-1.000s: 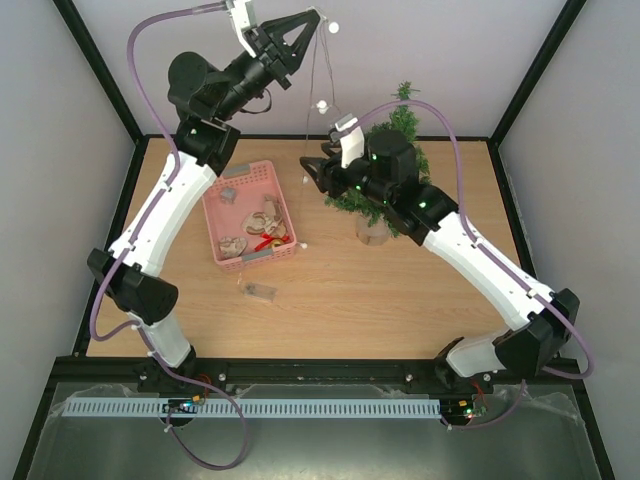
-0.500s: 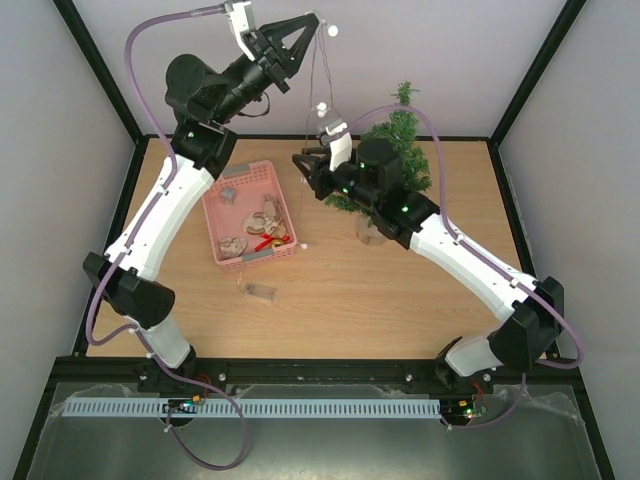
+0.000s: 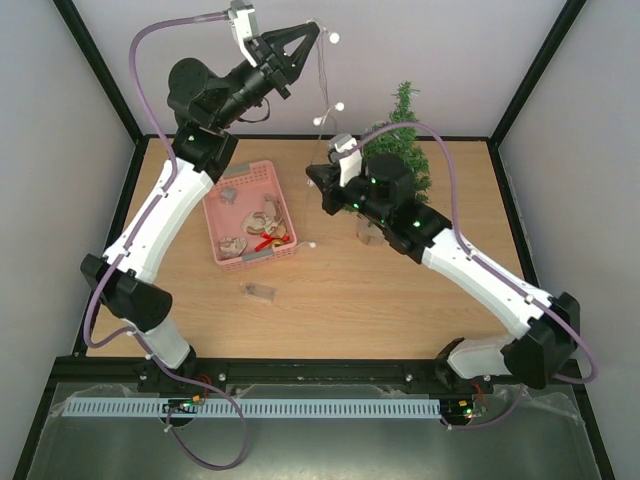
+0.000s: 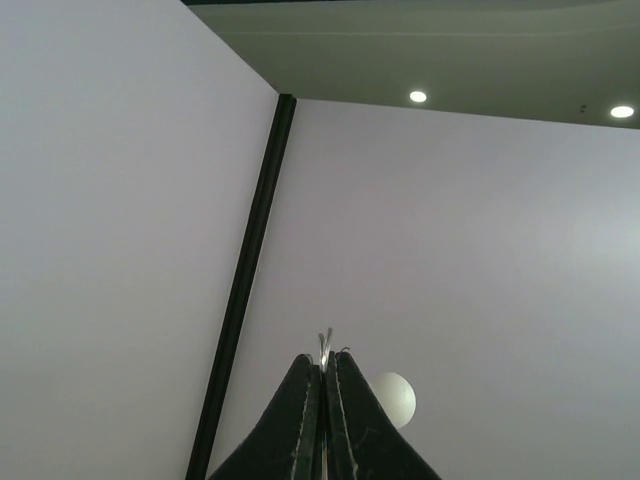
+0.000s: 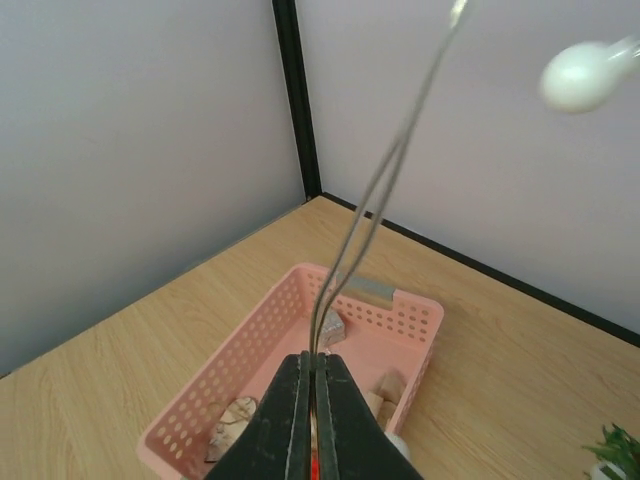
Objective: Decorate the small christmas tree
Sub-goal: Wrap the decoration item around the Christmas tree.
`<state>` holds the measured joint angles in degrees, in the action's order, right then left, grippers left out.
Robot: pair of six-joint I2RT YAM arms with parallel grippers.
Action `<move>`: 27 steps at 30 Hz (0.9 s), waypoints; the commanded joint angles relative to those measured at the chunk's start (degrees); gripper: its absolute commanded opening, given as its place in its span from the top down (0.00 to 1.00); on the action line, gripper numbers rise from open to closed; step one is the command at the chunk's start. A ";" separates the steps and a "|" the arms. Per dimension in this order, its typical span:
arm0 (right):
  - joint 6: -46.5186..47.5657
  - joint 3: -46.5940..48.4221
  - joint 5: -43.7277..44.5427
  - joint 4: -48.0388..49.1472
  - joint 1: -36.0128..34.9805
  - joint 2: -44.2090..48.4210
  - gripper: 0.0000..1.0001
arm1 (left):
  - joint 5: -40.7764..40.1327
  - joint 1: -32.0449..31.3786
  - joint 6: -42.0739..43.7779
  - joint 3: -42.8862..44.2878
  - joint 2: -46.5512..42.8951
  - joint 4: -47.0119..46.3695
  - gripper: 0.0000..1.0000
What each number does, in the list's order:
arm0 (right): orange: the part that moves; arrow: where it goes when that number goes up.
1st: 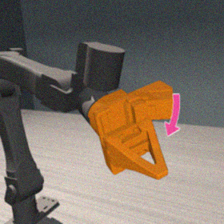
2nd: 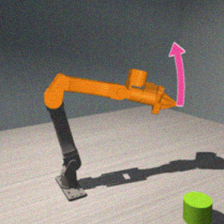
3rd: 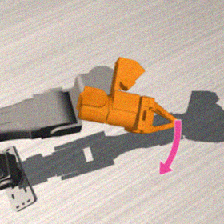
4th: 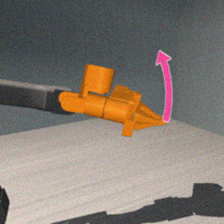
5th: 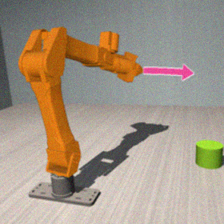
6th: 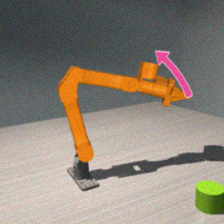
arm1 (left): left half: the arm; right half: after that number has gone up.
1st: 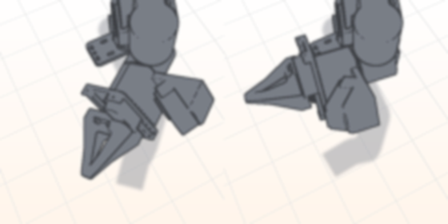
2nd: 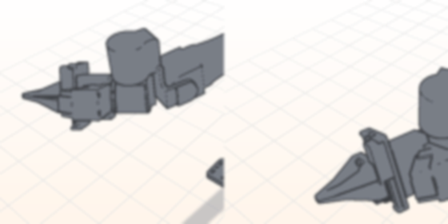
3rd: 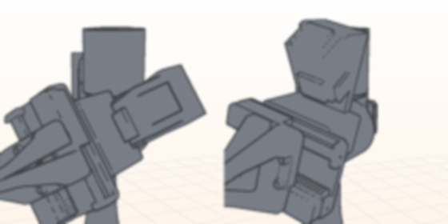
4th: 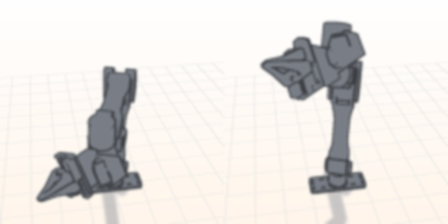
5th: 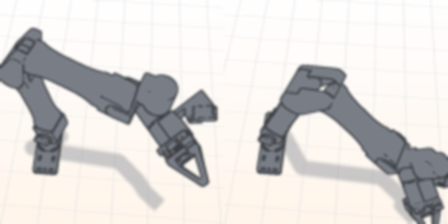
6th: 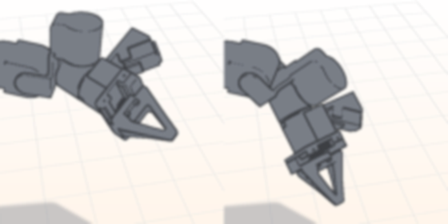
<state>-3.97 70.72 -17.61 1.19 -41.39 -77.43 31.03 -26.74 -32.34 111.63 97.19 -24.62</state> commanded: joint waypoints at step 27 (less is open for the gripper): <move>-21.22 -17.56 26.29 -21.32 -0.33 52.00 0.98 | 3.55 -16.89 17.16 -15.91 -7.51 4.34 0.98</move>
<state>-21.10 53.60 -3.81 -17.17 -41.39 -27.79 33.52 -42.13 -17.61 93.62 86.91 -19.33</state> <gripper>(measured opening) 0.018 0.029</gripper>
